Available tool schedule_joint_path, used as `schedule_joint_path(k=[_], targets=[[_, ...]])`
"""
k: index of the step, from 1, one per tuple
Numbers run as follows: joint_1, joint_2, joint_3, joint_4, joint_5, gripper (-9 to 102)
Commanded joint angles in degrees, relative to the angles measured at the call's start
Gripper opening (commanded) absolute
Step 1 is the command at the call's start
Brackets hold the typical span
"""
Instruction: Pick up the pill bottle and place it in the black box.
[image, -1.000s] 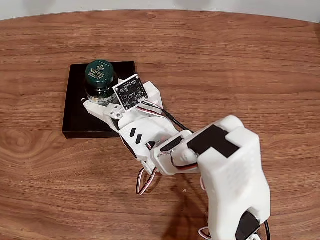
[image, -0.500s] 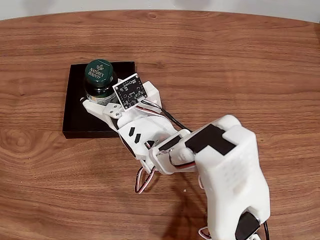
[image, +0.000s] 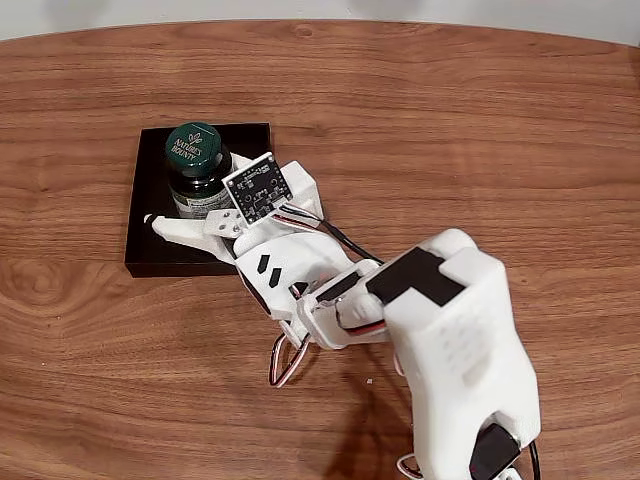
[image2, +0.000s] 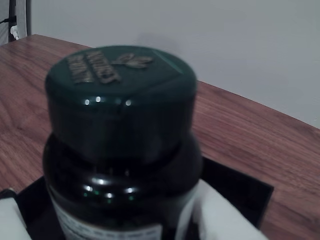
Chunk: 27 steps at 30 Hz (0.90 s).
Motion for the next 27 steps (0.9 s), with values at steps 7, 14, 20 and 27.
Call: schedule_joint_path(k=[7, 14, 20, 27], targets=[[1.7, 6.6, 3.1, -1.9, 0.4, 42], [2.9, 10.7, 6.5, -1.0, -0.2, 41], [4.3, 15.0, 10.8, -1.0, -0.6, 41], [6.3, 20.2, 15.5, -0.8, -1.3, 41]])
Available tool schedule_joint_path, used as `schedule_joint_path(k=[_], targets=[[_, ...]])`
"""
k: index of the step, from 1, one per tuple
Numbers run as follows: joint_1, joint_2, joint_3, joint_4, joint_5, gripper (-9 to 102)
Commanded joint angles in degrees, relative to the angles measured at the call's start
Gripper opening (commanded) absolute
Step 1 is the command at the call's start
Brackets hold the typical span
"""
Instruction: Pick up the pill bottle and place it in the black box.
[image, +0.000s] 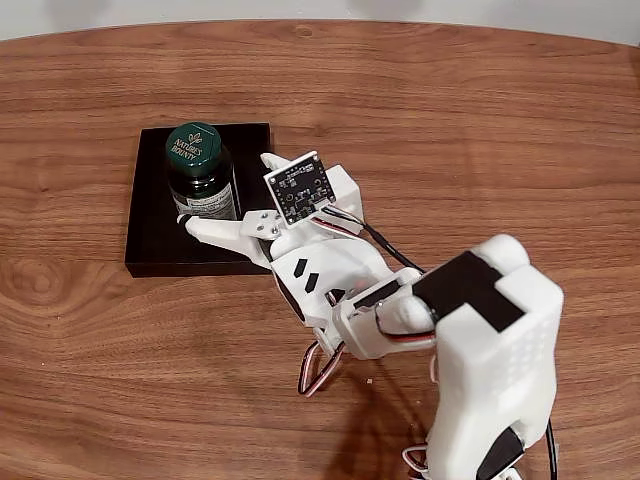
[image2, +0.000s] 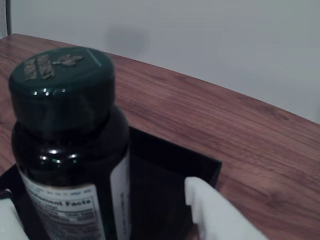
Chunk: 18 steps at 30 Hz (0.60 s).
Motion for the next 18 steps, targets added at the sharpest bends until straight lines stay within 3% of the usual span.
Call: schedule_joint_path(k=[1, 18], targets=[[2.1, 8.8, 1.8, -0.4, -1.5, 40], [12.4, 18.9, 8.7, 8.5, -3.3, 38]])
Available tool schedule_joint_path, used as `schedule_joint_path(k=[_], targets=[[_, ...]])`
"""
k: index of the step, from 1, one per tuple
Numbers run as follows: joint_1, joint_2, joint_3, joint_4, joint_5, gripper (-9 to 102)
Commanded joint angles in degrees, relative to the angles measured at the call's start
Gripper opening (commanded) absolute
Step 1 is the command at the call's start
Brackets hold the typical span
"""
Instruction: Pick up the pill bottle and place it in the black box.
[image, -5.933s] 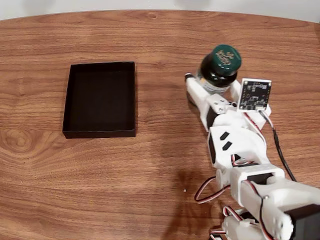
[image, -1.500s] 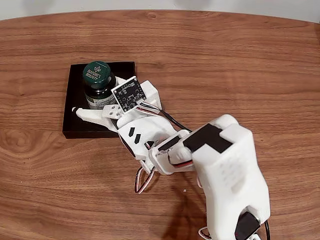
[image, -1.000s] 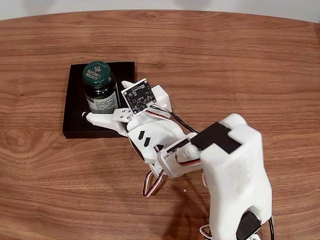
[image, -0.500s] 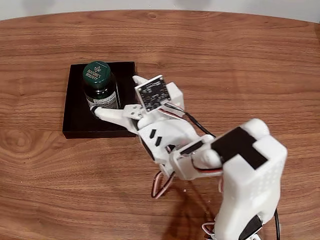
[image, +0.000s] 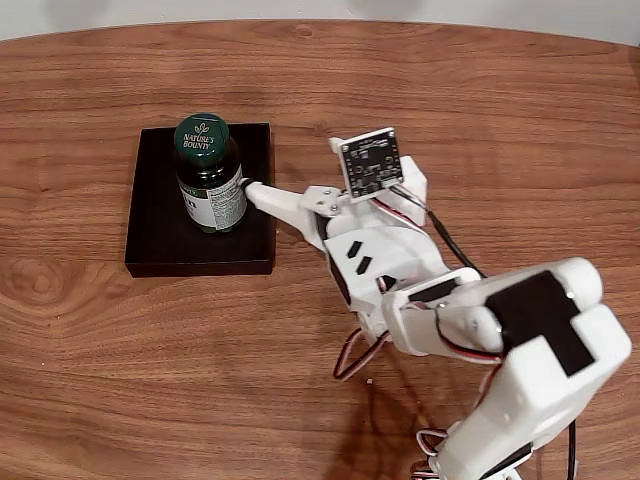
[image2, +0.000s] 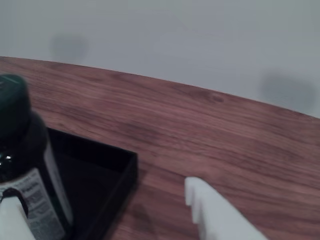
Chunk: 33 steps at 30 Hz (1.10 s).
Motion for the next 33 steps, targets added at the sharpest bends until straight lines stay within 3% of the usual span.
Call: schedule_joint_path(k=[1, 18, 33], targets=[[2.7, 6.8, 0.8, 1.7, -1.4, 38], [8.9, 19.7, 12.0, 7.2, -3.4, 36], [11.0, 33.2, 23.0, 12.1, -4.0, 27]])
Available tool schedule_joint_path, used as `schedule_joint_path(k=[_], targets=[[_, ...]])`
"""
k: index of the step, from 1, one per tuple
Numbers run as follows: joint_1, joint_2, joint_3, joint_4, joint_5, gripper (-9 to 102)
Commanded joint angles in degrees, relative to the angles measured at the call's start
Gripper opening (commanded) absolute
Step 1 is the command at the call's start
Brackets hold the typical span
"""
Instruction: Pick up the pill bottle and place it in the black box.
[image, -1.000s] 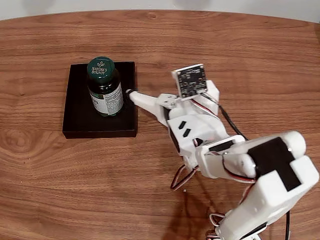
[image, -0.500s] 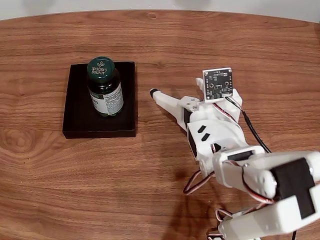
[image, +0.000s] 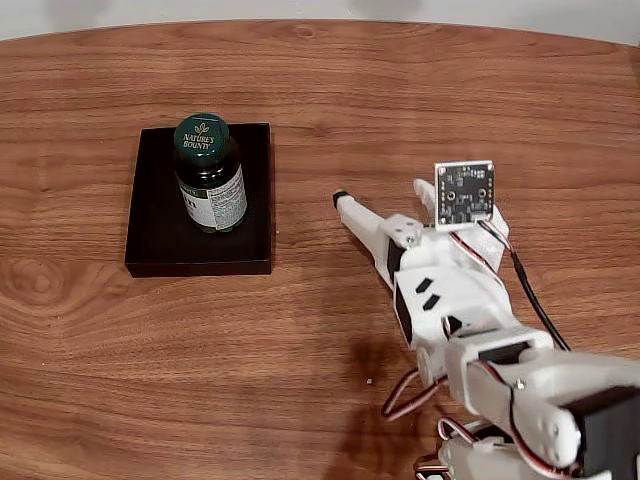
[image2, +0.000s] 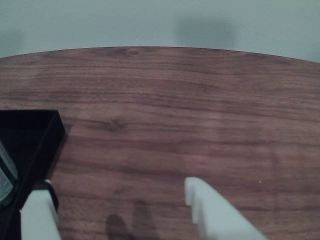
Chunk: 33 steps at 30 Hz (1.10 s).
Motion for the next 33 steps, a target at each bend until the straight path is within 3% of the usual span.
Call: schedule_joint_path(k=[1, 8, 18, 28, 33], targets=[[0.7, 6.4, 0.9, 1.5, 0.0, 27], [3.7, 12.8, 0.9, 12.5, -2.4, 22], [5.1, 20.8, 1.0, 35.2, -5.3, 4], [9.2, 27.5, 1.1, 50.9, -6.5, 0], [9.7, 34.3, 1.2, 63.8, -6.6, 0]])
